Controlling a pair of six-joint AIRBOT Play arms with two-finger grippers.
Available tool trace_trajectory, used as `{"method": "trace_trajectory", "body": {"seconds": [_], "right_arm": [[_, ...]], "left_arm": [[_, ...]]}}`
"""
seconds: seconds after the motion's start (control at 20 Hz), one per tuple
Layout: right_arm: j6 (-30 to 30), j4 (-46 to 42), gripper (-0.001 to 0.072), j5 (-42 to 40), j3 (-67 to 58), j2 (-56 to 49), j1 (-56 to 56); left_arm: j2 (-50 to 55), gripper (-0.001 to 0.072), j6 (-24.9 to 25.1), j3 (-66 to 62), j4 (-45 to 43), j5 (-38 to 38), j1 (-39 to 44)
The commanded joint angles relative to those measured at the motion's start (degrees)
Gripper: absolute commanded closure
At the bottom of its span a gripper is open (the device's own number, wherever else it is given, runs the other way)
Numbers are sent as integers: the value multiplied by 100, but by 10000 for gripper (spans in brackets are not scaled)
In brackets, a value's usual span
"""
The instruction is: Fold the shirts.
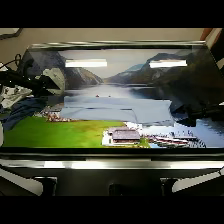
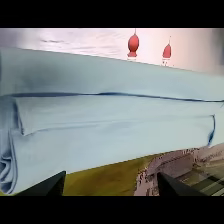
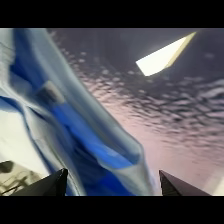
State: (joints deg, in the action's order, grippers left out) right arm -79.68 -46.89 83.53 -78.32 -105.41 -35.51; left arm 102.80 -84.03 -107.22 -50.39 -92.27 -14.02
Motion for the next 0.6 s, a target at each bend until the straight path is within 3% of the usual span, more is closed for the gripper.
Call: {"method": "trace_trajectory", "body": {"seconds": [0.0,0.15,0.4,0.45,0.55], "right_arm": [[389,999,3,35,57,-251,-24],[466,1080,3,35,57,-249,-24],[470,501,16,-166,57,-249,450],[433,501,94,-380,55,-240,614],[208,492,498,-621,24,-144,826]], "left_arm": [[-269,37,11,-7,9,13,232],[-293,36,9,-7,9,13,457],[-291,37,9,-7,9,13,688],[-291,37,7,-7,11,13,713],[-291,41,28,-7,11,15,776]]}}
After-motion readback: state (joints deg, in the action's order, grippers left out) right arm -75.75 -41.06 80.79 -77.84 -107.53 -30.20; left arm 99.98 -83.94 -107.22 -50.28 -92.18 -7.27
